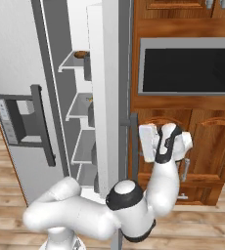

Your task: Place the tupperware on the second highest shelf of the fridge. Make space for the tupperware among the existing items by rearranging them on the shelves if needed. Close the fridge door when finished.

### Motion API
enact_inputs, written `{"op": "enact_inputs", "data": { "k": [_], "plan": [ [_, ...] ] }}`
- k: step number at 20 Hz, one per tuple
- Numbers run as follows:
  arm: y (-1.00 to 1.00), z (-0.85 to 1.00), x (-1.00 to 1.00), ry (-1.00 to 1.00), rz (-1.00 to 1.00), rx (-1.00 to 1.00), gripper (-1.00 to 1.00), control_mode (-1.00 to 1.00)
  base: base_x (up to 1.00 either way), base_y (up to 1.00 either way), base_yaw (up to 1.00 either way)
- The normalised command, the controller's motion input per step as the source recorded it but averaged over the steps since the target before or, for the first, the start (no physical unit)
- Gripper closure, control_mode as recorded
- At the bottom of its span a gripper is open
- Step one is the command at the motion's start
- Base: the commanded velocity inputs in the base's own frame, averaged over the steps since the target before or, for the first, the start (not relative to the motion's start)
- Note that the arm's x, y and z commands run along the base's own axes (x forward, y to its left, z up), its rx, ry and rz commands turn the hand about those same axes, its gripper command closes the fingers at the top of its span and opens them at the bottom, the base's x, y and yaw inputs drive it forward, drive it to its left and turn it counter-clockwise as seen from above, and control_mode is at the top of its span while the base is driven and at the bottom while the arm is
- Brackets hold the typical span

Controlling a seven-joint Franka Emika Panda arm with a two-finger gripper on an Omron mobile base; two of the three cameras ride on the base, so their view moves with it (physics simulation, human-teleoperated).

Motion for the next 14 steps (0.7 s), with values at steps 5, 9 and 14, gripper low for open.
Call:
{"op": "enact_inputs", "data": {
  "k": [5,9,14],
  "plan": [
    [0.99,-0.01,0.06,0.00,0.24,0.05,-1.00,-1.00,0.00,0.00,0.00],
    [1.00,-0.01,0.00,-0.01,0.23,0.01,-1.00,-1.00,0.00,0.00,0.00],
    [1.00,0.00,0.02,-0.05,0.16,0.00,-1.00,-1.00,0.00,0.00,0.00]
  ]
}}
